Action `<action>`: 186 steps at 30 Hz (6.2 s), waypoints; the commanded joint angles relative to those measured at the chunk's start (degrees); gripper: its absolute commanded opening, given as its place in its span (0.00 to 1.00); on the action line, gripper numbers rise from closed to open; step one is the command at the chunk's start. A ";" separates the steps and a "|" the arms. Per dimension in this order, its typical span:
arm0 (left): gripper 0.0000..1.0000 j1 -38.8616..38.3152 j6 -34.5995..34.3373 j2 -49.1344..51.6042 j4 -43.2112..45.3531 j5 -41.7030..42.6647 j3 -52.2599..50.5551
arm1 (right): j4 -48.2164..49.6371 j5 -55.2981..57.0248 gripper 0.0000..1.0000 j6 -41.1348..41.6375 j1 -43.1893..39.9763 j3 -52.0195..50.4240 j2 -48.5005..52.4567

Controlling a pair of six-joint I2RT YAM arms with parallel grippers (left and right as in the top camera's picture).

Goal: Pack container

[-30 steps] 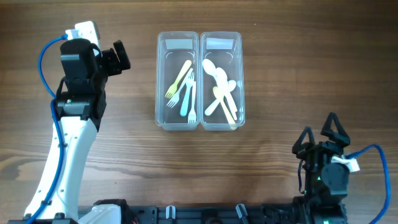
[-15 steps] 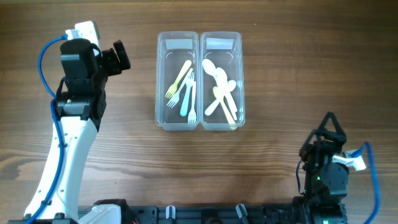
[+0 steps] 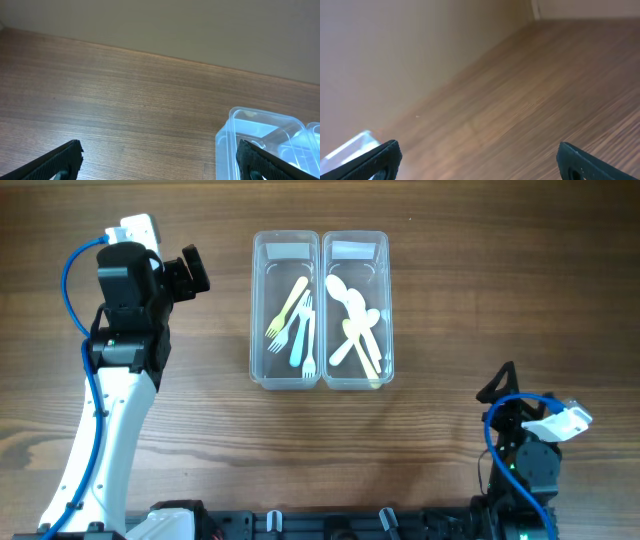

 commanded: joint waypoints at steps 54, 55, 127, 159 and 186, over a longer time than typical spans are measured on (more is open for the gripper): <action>1.00 0.37 -0.31 -0.52 0.11 -0.72 1.05 | -0.02 -31.36 1.00 -51.93 -0.28 -0.35 -0.90; 1.00 0.37 -0.31 -0.52 0.11 -0.72 1.05 | -0.02 -31.36 1.00 -51.91 -0.28 -0.35 -0.87; 1.00 -1.66 2.95 -75.65 -6.01 10.27 -53.68 | -0.02 -31.36 1.00 -51.93 -0.28 -0.35 -0.72; 1.00 -1.66 3.32 -75.95 -3.48 8.33 -54.51 | -0.02 -31.36 1.00 -51.95 -0.28 -0.35 -0.72; 1.00 -1.66 3.32 -75.95 -3.48 8.31 -54.51 | -0.04 -31.36 1.00 -52.00 -0.28 -0.35 -0.72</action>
